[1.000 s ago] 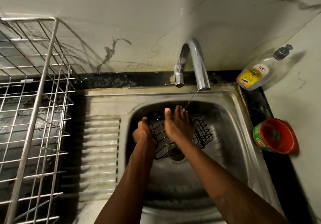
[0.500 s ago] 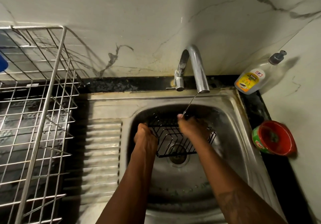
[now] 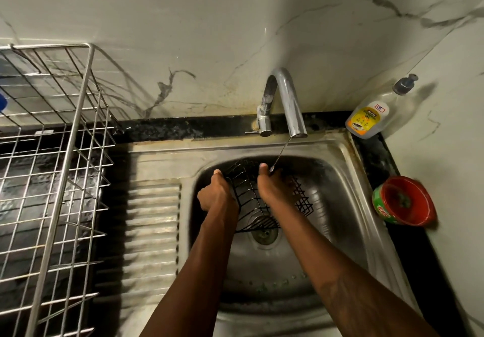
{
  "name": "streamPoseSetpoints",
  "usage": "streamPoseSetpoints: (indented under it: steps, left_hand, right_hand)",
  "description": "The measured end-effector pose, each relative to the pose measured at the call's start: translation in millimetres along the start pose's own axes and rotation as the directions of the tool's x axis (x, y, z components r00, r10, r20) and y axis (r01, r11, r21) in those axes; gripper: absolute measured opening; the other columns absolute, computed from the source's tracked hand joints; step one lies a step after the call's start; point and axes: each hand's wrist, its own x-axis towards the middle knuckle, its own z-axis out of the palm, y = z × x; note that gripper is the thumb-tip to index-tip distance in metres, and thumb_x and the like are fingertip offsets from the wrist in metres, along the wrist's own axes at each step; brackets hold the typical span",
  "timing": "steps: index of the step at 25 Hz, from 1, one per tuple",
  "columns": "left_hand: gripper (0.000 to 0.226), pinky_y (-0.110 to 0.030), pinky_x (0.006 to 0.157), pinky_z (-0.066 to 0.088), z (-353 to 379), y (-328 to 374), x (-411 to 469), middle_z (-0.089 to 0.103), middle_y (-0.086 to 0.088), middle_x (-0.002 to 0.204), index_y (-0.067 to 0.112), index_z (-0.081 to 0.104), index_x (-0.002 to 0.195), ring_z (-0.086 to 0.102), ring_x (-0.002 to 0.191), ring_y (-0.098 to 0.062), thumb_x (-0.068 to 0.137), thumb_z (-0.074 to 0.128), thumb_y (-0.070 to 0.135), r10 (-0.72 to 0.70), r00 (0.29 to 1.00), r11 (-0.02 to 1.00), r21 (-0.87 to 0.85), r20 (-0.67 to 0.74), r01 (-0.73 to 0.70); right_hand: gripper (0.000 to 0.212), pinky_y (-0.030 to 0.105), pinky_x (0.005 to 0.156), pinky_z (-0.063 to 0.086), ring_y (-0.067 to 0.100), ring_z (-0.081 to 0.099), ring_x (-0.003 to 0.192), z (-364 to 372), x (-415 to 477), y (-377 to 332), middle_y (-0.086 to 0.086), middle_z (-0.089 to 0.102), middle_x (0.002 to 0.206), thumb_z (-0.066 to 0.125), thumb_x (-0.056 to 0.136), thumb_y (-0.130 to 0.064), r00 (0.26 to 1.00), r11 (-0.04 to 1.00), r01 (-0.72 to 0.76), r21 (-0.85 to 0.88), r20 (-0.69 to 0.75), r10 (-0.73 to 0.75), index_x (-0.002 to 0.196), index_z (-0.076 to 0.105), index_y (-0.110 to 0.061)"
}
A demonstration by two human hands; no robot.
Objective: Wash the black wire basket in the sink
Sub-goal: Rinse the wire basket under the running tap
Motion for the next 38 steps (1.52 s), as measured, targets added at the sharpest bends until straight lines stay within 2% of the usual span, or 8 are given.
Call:
streamPoseSetpoints:
  steps: [6,11,17,22,26,30,34,38]
  left_hand:
    - [0.054,-0.038,0.077,0.05,-13,5,-32,0.067,-0.021,0.118,0.0,0.064,0.124,0.068,0.106,-0.035,0.091,0.073,0.042,0.065,0.993,0.997,0.024,0.101,-0.068]
    - [0.032,-0.041,0.084,0.061,-4,17,-64,0.074,-0.012,0.095,0.012,0.068,0.093,0.071,0.083,-0.026,0.091,0.071,0.043,0.128,0.952,0.99,0.017,0.279,-0.138]
    - [0.021,-0.037,0.078,0.058,15,9,-101,0.068,-0.016,0.091,0.004,0.064,0.107,0.064,0.072,-0.021,0.104,0.049,0.018,-0.059,0.712,0.992,-0.036,0.699,0.118]
    - [0.03,-0.045,0.093,0.057,25,10,-98,0.072,-0.015,0.085,-0.002,0.061,0.11,0.067,0.065,-0.017,0.105,0.032,0.0,-0.14,0.582,0.984,0.175,0.801,-0.005]
    - [0.022,-0.041,0.088,0.058,39,14,-90,0.066,-0.012,0.097,0.002,0.063,0.104,0.061,0.078,-0.017,0.105,0.041,0.0,-0.112,0.588,0.969,0.218,0.801,-0.113]
    - [0.018,-0.037,0.089,0.062,57,7,-89,0.065,-0.015,0.117,0.003,0.066,0.111,0.062,0.077,-0.014,0.103,0.051,-0.001,-0.128,0.606,0.974,0.216,0.785,-0.074]
    - [0.033,-0.037,0.101,0.056,59,8,-83,0.06,-0.019,0.135,-0.002,0.061,0.126,0.065,0.112,-0.027,0.1,0.046,-0.014,-0.124,0.599,0.989,0.151,0.791,0.006]
    - [0.035,-0.035,0.113,0.045,55,8,-80,0.063,-0.018,0.123,-0.005,0.053,0.138,0.058,0.131,-0.029,0.105,0.043,-0.008,-0.159,0.567,0.987,0.149,0.808,0.064]
  right_hand:
    - [0.096,0.058,0.123,0.0,0.027,-0.004,0.156,1,-56,-11,0.008,-0.006,0.169,0.03,0.093,-0.077,0.959,0.959,0.284,0.003,0.018,-0.284,0.162,-0.001,-0.018]
    - [0.105,0.047,0.106,0.043,0.032,0.05,0.134,-26,-58,4,0.009,0.049,0.15,0.043,0.076,-0.092,0.939,0.93,0.333,0.155,-0.141,-0.312,0.155,0.029,-0.024]
    - [0.062,0.035,0.076,0.054,0.009,0.069,0.088,-47,-11,43,-0.01,0.073,0.094,0.073,0.076,-0.07,0.907,0.764,0.374,0.525,-0.037,-0.419,0.113,0.063,-0.021]
    - [0.055,0.026,0.078,0.052,0.007,0.07,0.102,-71,8,62,-0.009,0.074,0.111,0.079,0.075,-0.054,0.869,0.731,0.363,0.577,0.073,-0.489,0.123,0.065,-0.03]
    - [0.094,0.034,0.067,0.055,0.018,0.066,0.103,-67,42,81,-0.003,0.068,0.121,0.068,0.062,-0.085,0.933,0.766,0.307,0.564,-0.021,-0.359,0.139,0.055,-0.032]
    - [0.067,0.034,0.063,0.051,0.016,0.061,0.083,-60,66,91,0.002,0.066,0.106,0.058,0.082,-0.076,0.958,0.81,0.235,0.538,0.011,-0.286,0.131,0.054,-0.03]
    - [0.054,0.029,0.057,0.046,0.022,0.061,0.076,-52,98,112,0.005,0.063,0.09,0.051,0.088,-0.074,0.991,0.856,0.124,0.501,-0.014,-0.135,0.114,0.059,-0.027]
    - [0.051,0.029,0.052,0.044,0.021,0.055,0.063,-37,127,129,0.008,0.058,0.077,0.039,0.099,-0.064,0.998,0.899,0.058,0.433,-0.033,-0.048,0.099,0.061,-0.017]
